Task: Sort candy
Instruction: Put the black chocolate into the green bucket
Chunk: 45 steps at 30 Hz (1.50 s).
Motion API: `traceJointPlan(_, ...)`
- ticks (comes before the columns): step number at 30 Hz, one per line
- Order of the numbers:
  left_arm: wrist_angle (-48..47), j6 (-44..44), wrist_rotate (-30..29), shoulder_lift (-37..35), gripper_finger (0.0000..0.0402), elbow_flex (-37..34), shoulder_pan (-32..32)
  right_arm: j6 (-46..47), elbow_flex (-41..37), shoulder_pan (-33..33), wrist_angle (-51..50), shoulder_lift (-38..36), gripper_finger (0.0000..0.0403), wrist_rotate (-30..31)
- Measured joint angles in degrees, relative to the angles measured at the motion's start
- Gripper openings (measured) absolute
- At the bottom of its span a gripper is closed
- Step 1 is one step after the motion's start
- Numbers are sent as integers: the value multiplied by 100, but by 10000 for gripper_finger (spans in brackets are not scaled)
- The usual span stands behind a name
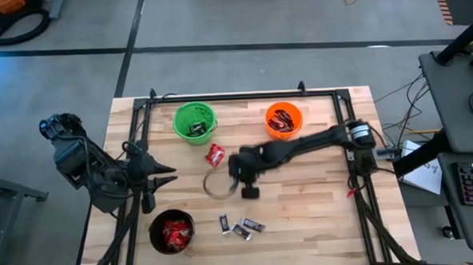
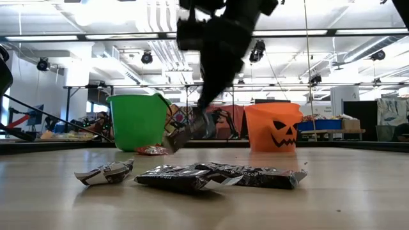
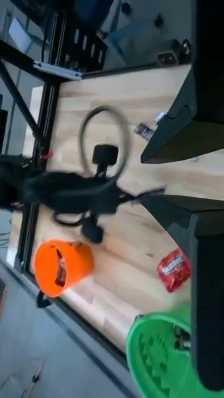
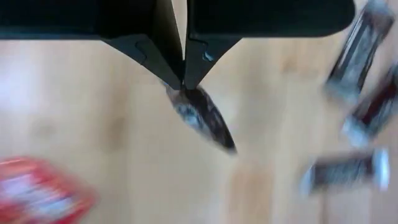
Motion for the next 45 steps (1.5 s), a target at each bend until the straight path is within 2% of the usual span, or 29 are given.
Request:
traceJointPlan(5, -6, 146, -555, -22, 76, 0, 11, 405, 0, -684, 810, -604, 8, 78)
traceJointPlan(9, 0, 135, -565, -52, 76, 0, 11, 867, 9, -1220, 2170, -840, 8, 4)
traceJointPlan(12, 4, 117, -565, -50, 76, 0, 11, 1146, 11, -1557, 3185, -834, 8, -330)
traceJointPlan(14, 6, 103, -565, -53, 76, 0, 11, 1324, 17, -1734, 3448, -815, 8, -571)
traceJointPlan(18, 11, 28, -567, -53, 76, 0, 11, 966, 17, -1879, 2742, -806, 9, -715)
traceJointPlan(23, 9, 17, -587, -53, 76, 0, 11, -1064, 15, -1866, 1060, -751, 13, -736)
traceJointPlan(26, 2, 15, -607, -53, 76, 0, 13, -2255, 10, -1850, 498, -622, 30, -745)
traceJointPlan(28, 1, 15, -654, -53, 76, 0, 22, -2668, 9, -1839, 365, -499, 52, -764)
traceJointPlan(32, 0, -29, -694, -52, 76, 0, 22, -2658, 9, -1839, 223, -192, 110, -961)
traceJointPlan(38, -2, -79, -744, -48, 76, 0, 28, -2430, 4, -1839, 137, 323, 194, -927)
traceJointPlan(45, -9, -183, -756, -46, 76, 0, 37, -2345, 2, -1959, -18, 764, 236, -794)
